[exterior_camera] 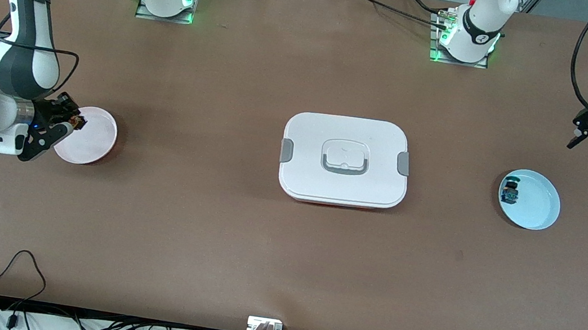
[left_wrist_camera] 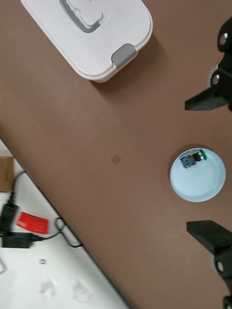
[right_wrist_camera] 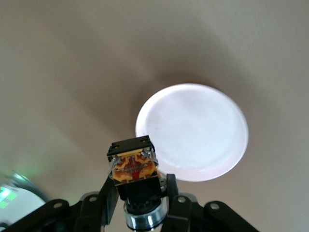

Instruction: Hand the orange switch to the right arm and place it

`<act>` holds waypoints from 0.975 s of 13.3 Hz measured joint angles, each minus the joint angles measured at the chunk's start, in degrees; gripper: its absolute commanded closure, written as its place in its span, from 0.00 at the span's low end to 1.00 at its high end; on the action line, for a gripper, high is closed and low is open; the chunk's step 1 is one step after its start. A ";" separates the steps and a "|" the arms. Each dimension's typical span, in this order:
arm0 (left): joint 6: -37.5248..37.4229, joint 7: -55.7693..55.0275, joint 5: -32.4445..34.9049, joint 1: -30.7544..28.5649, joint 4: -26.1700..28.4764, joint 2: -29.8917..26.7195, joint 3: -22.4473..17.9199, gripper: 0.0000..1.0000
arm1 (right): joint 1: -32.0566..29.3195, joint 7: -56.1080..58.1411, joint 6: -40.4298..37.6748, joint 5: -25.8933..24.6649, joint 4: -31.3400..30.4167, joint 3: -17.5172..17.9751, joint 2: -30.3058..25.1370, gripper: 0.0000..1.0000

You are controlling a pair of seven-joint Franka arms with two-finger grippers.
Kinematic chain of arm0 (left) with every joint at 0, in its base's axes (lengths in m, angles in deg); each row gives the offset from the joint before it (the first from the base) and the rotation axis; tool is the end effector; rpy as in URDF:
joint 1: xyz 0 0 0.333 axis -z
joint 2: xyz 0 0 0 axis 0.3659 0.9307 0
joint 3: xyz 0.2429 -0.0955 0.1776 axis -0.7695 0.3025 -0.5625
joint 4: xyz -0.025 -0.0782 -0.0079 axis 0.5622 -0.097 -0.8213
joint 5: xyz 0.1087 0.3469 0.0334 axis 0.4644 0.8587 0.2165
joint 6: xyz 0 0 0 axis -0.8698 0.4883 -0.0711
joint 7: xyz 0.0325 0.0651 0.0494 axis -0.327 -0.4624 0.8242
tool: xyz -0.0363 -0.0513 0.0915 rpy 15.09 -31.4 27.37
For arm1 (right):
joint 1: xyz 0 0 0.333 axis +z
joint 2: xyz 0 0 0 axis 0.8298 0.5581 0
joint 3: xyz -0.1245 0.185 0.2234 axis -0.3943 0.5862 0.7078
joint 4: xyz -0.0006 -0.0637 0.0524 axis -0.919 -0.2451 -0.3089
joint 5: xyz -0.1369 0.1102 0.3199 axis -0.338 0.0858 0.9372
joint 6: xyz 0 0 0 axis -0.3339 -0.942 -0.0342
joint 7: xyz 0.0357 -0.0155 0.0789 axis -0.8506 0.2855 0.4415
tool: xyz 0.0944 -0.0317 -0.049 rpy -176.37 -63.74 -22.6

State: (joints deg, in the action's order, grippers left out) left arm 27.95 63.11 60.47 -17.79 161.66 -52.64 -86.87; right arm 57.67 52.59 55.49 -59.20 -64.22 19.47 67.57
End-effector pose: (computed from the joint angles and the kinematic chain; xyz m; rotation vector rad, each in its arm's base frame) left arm 0.5549 -0.0045 0.6456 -2.9757 0.8803 -0.2336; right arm 0.5913 -0.0482 0.3598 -2.7333 -1.2450 0.5234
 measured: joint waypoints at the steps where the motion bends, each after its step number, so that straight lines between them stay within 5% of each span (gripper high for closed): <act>1: -1.22 -3.26 0.00 -0.27 0.77 -0.01 -0.77 0.00 | -0.22 4.07 1.14 -0.07 -0.05 -0.07 0.04 1.00; 9: -4.23 -31.67 -0.61 -1.02 6.77 -0.09 -1.38 0.00 | -4.06 28.91 17.14 -0.57 -8.23 -0.37 0.44 1.00; 13: -4.55 -33.43 -0.97 -0.35 7.05 -0.41 -0.73 0.00 | -4.73 32.68 23.22 -0.73 -12.33 -0.37 0.41 1.00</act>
State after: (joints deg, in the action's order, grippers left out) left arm 23.41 29.67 59.50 -18.13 168.71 -53.05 -87.60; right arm 52.93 85.27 78.71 -59.93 -76.55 19.10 67.98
